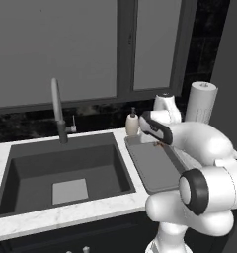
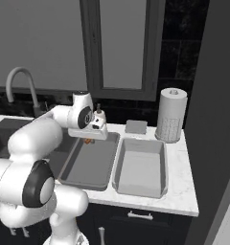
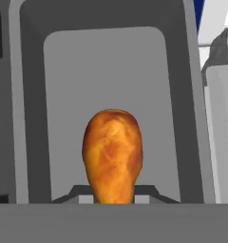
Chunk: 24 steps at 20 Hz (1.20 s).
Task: Place one sweet potato and one chicken drumstick in each tupperware on the nearby counter, to pack two identical lunches.
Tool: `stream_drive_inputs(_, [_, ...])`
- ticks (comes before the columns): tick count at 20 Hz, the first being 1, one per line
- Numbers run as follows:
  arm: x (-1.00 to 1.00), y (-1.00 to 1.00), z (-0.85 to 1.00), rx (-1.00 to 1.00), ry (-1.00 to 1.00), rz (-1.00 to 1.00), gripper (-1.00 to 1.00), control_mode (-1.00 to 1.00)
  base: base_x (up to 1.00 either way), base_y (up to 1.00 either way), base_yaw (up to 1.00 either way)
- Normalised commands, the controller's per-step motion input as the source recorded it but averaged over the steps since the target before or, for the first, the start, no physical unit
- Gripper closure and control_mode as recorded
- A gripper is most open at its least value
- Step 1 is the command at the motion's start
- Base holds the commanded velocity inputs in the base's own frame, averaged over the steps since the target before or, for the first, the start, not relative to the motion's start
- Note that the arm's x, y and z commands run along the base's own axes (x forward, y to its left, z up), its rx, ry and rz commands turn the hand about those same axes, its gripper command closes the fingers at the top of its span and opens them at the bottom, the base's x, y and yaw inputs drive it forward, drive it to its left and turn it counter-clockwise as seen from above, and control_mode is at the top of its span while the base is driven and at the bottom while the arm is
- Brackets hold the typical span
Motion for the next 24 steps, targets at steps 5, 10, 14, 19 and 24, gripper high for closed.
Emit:
stream_drive_inputs(5, [0.41,0.05,-0.56,-0.01,-0.10,0.00,1.00,-1.00,0.00,0.00,0.00])
stream_drive_inputs(10, [0.31,0.01,-0.61,-0.01,-0.10,0.00,1.00,-1.00,0.00,0.00,0.00])
stream_drive_inputs(14, [0.31,0.00,-0.43,0.00,0.00,0.00,1.00,-1.00,0.00,0.00,0.00])
stream_drive_inputs(19, [0.31,0.00,-0.21,0.00,0.00,0.00,-1.00,-1.00,0.00,0.00,0.00])
stream_drive_inputs(24, [0.12,0.00,-0.01,0.00,0.00,0.00,-1.00,-1.00,0.00,0.00,0.00])
